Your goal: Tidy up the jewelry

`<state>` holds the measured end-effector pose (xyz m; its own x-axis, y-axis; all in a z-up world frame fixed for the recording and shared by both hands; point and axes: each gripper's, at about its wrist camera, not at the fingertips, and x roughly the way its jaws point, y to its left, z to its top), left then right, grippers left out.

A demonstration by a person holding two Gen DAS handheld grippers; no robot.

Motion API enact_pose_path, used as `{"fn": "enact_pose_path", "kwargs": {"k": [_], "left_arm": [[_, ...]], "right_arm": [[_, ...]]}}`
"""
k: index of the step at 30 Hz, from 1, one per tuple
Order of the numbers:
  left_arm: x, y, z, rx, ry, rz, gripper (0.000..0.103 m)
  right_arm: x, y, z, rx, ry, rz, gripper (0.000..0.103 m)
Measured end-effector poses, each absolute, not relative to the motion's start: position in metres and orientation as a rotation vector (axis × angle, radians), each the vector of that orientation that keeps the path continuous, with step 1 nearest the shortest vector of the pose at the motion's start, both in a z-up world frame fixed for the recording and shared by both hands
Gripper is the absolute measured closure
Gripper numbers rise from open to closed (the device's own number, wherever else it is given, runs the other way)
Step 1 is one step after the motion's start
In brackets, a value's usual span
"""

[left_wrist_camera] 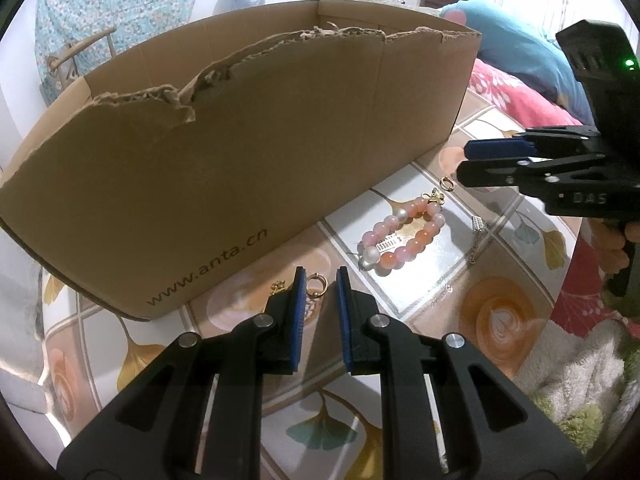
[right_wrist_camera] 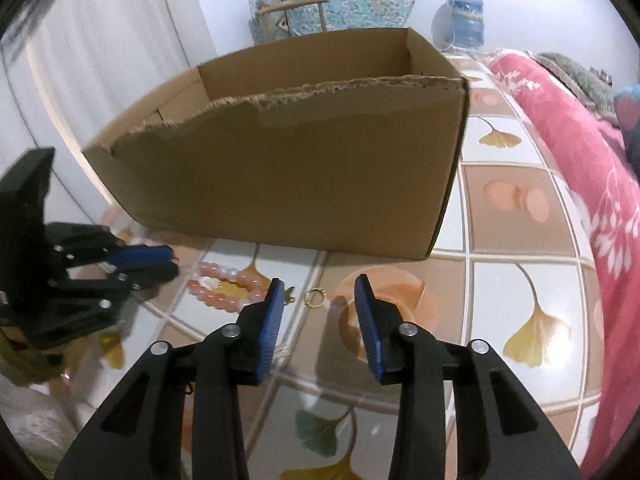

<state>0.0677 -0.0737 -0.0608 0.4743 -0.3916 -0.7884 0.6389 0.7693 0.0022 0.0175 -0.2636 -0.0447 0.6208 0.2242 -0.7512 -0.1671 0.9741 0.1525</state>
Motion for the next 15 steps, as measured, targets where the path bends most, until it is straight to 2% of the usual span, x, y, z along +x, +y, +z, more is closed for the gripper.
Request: {"fn": "enact_pose_path", "kwargs": {"k": [5, 12, 15], "left_arm": [[0.068, -0.074, -0.060, 0.317, 0.871, -0.643, 0.089], [0.067, -0.074, -0.061, 0.319, 0.869, -0.644, 0.089], [0.068, -0.074, -0.060, 0.320, 0.869, -0.645, 0.089]], "right_arm": [[0.026, -0.261, -0.051, 0.025, 0.897, 0.215, 0.078], [0.025, -0.251, -0.054, -0.048, 0.911, 0.217, 0.081], [0.025, -0.249, -0.052, -0.050, 0.914, 0.229, 0.087]]}}
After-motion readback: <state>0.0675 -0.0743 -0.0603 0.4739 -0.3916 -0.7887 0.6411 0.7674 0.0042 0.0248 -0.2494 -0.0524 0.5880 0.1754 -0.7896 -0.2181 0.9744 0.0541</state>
